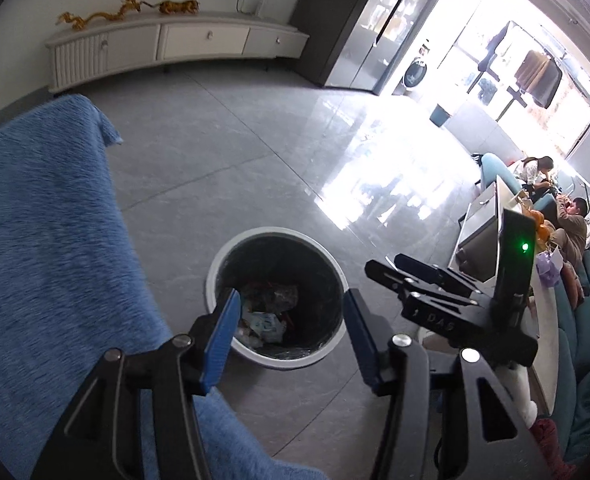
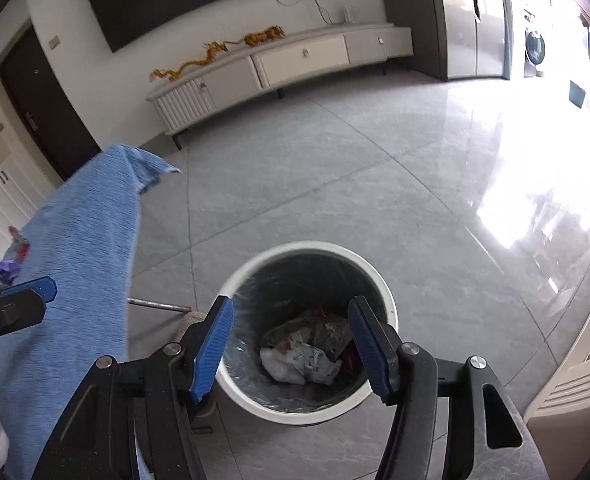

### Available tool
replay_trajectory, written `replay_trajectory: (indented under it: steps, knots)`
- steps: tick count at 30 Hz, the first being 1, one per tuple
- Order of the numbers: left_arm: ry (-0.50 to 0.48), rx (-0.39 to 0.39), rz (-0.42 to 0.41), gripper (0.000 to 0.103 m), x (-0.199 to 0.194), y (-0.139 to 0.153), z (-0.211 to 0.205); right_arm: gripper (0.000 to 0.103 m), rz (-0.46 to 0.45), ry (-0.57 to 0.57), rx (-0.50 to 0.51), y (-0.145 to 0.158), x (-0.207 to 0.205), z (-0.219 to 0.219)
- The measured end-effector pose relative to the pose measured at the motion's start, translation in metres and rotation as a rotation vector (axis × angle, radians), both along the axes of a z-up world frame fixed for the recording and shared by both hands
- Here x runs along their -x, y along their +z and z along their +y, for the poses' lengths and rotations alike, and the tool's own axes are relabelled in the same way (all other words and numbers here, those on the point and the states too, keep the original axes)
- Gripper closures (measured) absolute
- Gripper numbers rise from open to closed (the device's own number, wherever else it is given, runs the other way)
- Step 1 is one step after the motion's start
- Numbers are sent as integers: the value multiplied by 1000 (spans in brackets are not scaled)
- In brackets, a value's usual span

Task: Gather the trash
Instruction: 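Return both open tools to the trash on the rug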

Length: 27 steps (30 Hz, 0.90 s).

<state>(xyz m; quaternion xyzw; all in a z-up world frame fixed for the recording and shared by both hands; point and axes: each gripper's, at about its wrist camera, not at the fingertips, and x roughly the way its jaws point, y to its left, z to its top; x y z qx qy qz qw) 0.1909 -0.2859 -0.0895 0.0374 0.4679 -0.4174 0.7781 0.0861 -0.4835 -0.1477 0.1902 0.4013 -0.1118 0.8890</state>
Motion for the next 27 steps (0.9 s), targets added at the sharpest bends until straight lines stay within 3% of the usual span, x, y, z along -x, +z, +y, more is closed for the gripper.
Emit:
replay_trajectory:
  steps: [13, 20, 27]
  knots:
    - [150, 77, -168, 48, 46, 69, 145, 40, -195, 169, 87, 102, 5, 93]
    - [353, 124, -203, 42, 64, 87, 254, 39, -266, 324, 87, 136, -1, 154]
    - [560, 143, -198, 42, 83, 78, 354, 39, -286, 502, 74, 149, -16, 219]
